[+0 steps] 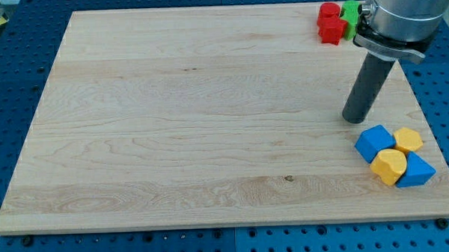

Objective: Separate the red blocks from the green blocks

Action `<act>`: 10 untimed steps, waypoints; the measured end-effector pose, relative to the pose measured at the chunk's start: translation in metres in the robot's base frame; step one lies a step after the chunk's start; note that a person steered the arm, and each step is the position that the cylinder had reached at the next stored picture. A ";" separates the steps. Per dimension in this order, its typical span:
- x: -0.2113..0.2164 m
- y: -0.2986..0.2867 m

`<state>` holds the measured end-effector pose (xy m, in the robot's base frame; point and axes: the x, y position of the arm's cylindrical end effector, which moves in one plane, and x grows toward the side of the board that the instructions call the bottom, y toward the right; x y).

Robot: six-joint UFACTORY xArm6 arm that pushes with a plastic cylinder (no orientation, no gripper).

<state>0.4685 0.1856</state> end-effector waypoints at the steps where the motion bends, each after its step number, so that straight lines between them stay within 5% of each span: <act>1: -0.073 -0.031; 2: -0.121 -0.008; 4: -0.093 0.160; 5: -0.093 0.160; 8: -0.265 0.142; 10: -0.246 0.031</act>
<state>0.2229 0.2167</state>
